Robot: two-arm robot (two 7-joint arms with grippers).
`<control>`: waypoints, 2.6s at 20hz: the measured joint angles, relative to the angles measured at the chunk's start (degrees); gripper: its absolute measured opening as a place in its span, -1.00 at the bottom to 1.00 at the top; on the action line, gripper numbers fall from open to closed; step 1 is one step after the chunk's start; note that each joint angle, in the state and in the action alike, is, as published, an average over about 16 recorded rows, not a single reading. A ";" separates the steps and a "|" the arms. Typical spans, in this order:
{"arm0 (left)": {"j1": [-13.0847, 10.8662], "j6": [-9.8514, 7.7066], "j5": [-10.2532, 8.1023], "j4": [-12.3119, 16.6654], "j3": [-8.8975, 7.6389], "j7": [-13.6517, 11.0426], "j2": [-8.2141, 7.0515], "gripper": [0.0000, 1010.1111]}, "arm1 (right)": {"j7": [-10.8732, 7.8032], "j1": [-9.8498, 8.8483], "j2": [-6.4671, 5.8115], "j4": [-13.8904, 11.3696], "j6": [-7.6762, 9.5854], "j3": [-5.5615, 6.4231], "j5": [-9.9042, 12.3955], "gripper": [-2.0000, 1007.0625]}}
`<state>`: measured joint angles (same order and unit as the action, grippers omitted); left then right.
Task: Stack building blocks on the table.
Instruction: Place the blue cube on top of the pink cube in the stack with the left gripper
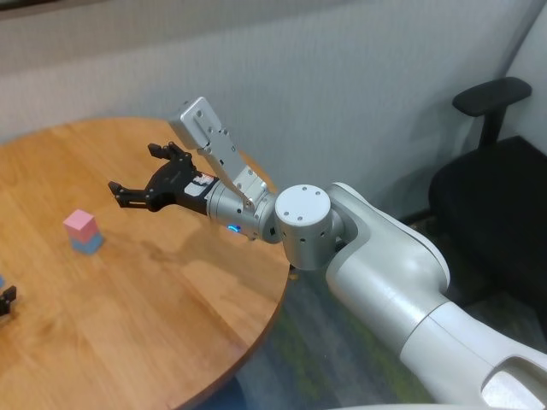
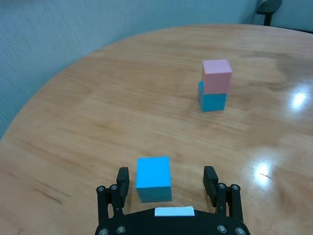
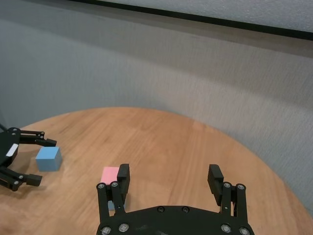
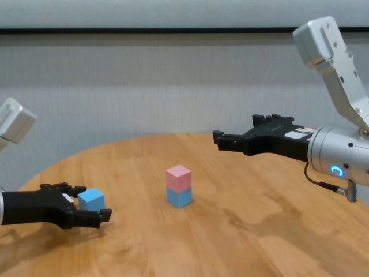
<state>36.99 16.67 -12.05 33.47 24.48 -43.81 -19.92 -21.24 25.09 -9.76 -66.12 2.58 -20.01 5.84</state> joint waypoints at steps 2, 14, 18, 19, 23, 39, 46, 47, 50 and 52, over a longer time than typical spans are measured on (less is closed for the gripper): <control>0.44 0.25 0.10 -0.88 -0.03 -0.07 0.24 0.98 | 0.00 0.00 0.00 0.00 0.00 0.00 0.00 1.00; 2.06 1.44 0.80 -4.09 -0.33 -0.63 1.59 0.73 | 0.00 0.00 0.00 0.00 0.00 0.00 0.00 1.00; 2.09 1.54 0.86 -4.24 -0.56 -0.73 1.82 0.51 | 0.00 0.00 0.00 0.00 0.00 0.00 0.00 1.00; 2.05 1.53 0.86 -4.21 -0.63 -0.73 1.84 0.44 | 0.00 0.00 0.00 0.00 0.00 0.00 0.00 1.00; 1.87 1.38 0.85 -4.00 -0.88 -0.68 1.86 0.19 | 0.00 0.00 0.00 0.00 0.00 0.00 0.00 1.00; -4.89 -5.94 0.59 13.80 -0.50 2.35 -1.12 -0.22 | 0.00 0.00 0.00 0.00 0.00 0.00 0.00 1.00; -7.61 -9.81 0.40 24.51 0.92 3.85 -2.43 -0.22 | 0.00 0.00 0.00 0.00 0.00 0.00 0.01 1.00; -7.61 -10.13 0.42 25.33 1.21 3.92 -2.43 -0.22 | 0.00 0.00 0.00 0.00 0.00 0.00 0.01 1.00; -7.14 -10.81 0.60 26.77 2.23 4.06 -2.18 -0.22 | 0.00 0.00 0.00 0.00 0.00 0.00 0.01 1.00; -6.41 -10.97 0.84 26.82 3.00 4.13 -1.79 -0.22 | 0.00 0.00 0.00 0.00 0.00 0.00 0.01 1.00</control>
<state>30.58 5.70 -11.21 60.28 27.48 -39.68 -21.71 -21.25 25.09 -9.76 -66.12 2.58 -20.01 5.85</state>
